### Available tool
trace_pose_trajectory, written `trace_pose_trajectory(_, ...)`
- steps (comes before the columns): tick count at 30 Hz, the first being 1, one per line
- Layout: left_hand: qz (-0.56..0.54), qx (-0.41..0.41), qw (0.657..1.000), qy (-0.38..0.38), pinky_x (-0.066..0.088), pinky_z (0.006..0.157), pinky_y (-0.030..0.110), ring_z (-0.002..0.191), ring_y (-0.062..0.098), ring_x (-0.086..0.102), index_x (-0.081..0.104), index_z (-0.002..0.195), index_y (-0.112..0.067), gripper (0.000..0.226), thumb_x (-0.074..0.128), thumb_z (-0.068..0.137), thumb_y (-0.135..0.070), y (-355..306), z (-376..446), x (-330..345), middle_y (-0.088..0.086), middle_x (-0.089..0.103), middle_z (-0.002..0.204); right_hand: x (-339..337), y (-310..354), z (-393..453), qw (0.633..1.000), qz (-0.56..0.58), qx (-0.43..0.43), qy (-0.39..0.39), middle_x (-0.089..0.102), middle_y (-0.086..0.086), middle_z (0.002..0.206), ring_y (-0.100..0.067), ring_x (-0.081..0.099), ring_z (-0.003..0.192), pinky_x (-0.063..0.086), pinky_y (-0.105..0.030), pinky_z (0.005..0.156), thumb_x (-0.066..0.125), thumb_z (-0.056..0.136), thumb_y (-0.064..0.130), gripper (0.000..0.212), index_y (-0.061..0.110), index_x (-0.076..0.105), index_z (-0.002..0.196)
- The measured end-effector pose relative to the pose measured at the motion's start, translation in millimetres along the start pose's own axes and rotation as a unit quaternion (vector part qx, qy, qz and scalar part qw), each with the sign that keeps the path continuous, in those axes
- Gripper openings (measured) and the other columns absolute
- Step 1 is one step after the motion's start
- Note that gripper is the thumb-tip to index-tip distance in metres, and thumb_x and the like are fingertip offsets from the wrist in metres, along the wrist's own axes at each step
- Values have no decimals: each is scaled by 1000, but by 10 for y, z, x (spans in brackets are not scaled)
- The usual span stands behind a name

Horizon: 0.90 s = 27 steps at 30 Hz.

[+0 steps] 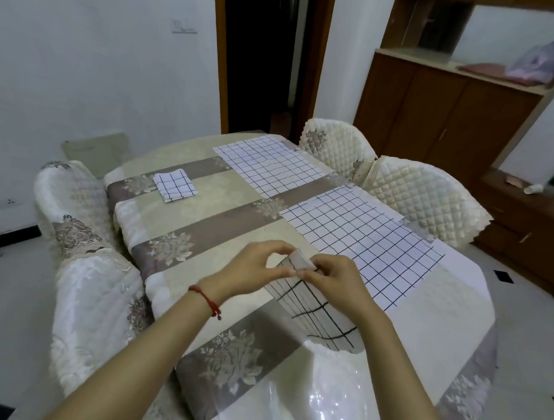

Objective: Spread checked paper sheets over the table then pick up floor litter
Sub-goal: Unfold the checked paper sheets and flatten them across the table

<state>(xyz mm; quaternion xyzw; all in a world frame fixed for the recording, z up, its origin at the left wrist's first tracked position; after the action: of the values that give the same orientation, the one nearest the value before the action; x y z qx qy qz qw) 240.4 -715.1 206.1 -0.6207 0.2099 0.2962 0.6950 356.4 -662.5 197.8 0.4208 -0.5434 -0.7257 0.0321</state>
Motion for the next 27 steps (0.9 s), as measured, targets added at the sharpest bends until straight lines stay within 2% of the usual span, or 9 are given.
trace_pose_trajectory(2, -88, -2, 996, -4, 43, 82, 7, 88, 3, 61, 67, 90, -23, 12, 69, 79, -18, -54, 23, 85, -9, 68, 91, -33, -14, -31, 1000, -8, 2, -1, 38, 9, 47, -4, 34, 44, 26, -17, 48, 68, 80, 27, 23, 16, 60, 61)
trace_pose_trajectory(5, -164, -25, 986, -16, 49, 70, 13, 70, 0, 60, 65, 70, -26, 22, 66, 80, -6, -9, 49, 120, -7, 65, 72, -131, -98, -107, 1000, 16, 18, 4, 44, 12, 44, -2, 36, 44, 28, -14, 47, 70, 78, 31, 18, 20, 66, 64)
trace_pose_trajectory(12, -182, -53, 968, -167, 41, 58, 7, 57, -4, 50, 62, 64, -26, 24, 64, 83, -11, 214, 43, -175, -10, 57, 62, -414, -477, -407, 987, 137, 87, -11, 67, 14, 59, 5, 56, 55, 40, -4, 53, 68, 80, 19, 17, 22, 73, 65)
trace_pose_trajectory(17, -188, -83, 954, -217, 46, 64, 11, 65, -4, 56, 63, 71, -29, 19, 63, 84, -14, 291, -21, -215, -9, 63, 71, -370, -512, -442, 983, 145, 113, 3, 67, 12, 59, 6, 57, 56, 41, -5, 53, 67, 80, 15, 18, 21, 73, 64)
trace_pose_trajectory(19, -160, -107, 950, -247, 44, 72, 17, 80, 3, 58, 63, 87, -24, 9, 63, 84, -16, 322, -69, -232, -9, 63, 85, -355, -486, -417, 982, 154, 109, -10, 67, 13, 58, 6, 56, 55, 42, -5, 52, 68, 81, 15, 19, 22, 72, 63)
trace_pose_trajectory(21, -120, -139, 944, -272, 40, 79, 24, 93, 10, 53, 58, 108, -18, 25, 65, 83, -20, 362, -141, -226, -7, 56, 103, -336, -459, -391, 978, 174, 109, -32, 66, 14, 57, 5, 57, 56, 43, -8, 52, 70, 79, 16, 17, 21, 71, 63)
trace_pose_trajectory(22, -110, -148, 942, -281, 40, 80, 25, 93, 11, 51, 57, 110, -16, 29, 66, 82, -21, 346, -178, -214, -5, 53, 105, -321, -447, -374, 975, 186, 110, -44, 66, 13, 56, 3, 57, 56, 43, -10, 52, 71, 78, 17, 16, 21, 70, 62)
trace_pose_trajectory(25, -97, -164, 948, -256, 46, 70, 25, 75, 14, 57, 65, 85, -12, 17, 68, 80, -28, 225, -255, -45, -4, 62, 81, -254, -392, -325, 968, 210, 115, -77, 64, 6, 59, -8, 57, 60, 43, -19, 58, 74, 75, 17, 19, 18, 66, 58)
trace_pose_trajectory(27, -140, -199, 951, -190, 50, 66, 28, 68, 18, 61, 66, 73, -9, 29, 66, 80, -37, 207, -263, 194, -3, 64, 66, -198, -315, -298, 970, 204, 106, -82, 60, 3, 59, -8, 53, 58, 41, -18, 58, 75, 73, 15, 21, 16, 62, 57)
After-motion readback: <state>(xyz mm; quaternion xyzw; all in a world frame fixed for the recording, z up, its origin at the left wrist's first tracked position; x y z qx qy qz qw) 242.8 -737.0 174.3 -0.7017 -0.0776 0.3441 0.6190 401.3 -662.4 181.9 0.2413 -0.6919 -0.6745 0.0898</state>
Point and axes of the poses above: each hand's wrist, its own z-axis towards the middle knuckle, its own x-axis out of the palm, y = z × x, the point moved 9 cm from there along z, towards the middle knuckle
